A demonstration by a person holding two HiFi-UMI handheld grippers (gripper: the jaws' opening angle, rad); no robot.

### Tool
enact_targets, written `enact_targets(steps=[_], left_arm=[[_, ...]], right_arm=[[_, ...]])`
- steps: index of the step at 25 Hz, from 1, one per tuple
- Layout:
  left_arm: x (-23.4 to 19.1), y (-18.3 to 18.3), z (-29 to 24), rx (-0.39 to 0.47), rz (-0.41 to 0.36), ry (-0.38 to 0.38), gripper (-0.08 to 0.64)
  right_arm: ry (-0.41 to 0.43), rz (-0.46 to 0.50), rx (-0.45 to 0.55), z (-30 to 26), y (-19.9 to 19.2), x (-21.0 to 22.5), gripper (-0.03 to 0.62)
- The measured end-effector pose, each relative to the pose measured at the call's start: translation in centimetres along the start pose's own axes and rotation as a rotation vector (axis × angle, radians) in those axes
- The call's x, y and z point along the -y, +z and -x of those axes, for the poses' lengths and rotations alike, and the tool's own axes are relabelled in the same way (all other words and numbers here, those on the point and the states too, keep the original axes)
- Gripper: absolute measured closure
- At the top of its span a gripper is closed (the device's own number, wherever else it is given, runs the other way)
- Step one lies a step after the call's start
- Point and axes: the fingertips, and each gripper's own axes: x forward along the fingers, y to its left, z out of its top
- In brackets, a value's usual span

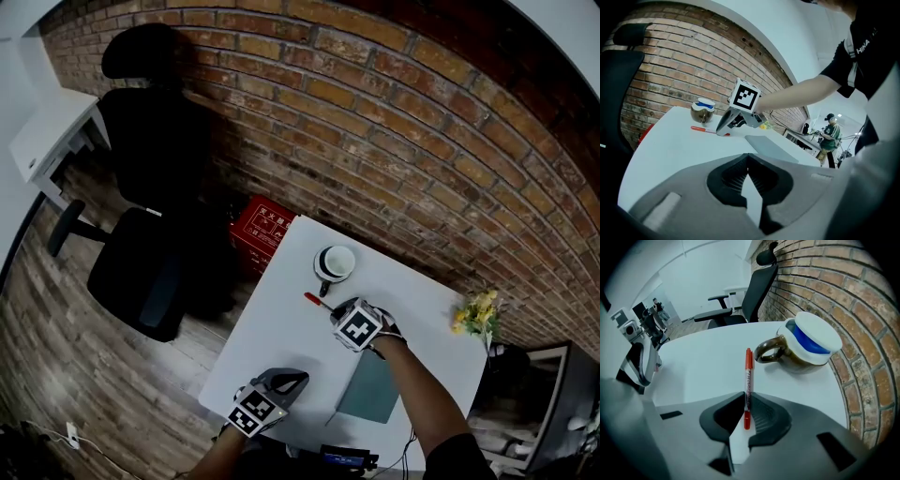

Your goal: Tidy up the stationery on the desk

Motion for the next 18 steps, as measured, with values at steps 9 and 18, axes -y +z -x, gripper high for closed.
enact_targets(steps=[9, 18], left_arm=[[1.7, 0.8, -0.3, 0.000, -0.026, -0.001, 0.549], [7.5, 2.5, -3.1, -0.028, -0.114, -0.064, 0.549]], right_arm=[[-0.048, 0.049, 0.067, 4.7, -1.8, -3.3, 0.543], [-0.195, -0.095, 0.251, 14.9, -8.4, -5.6, 0.543]])
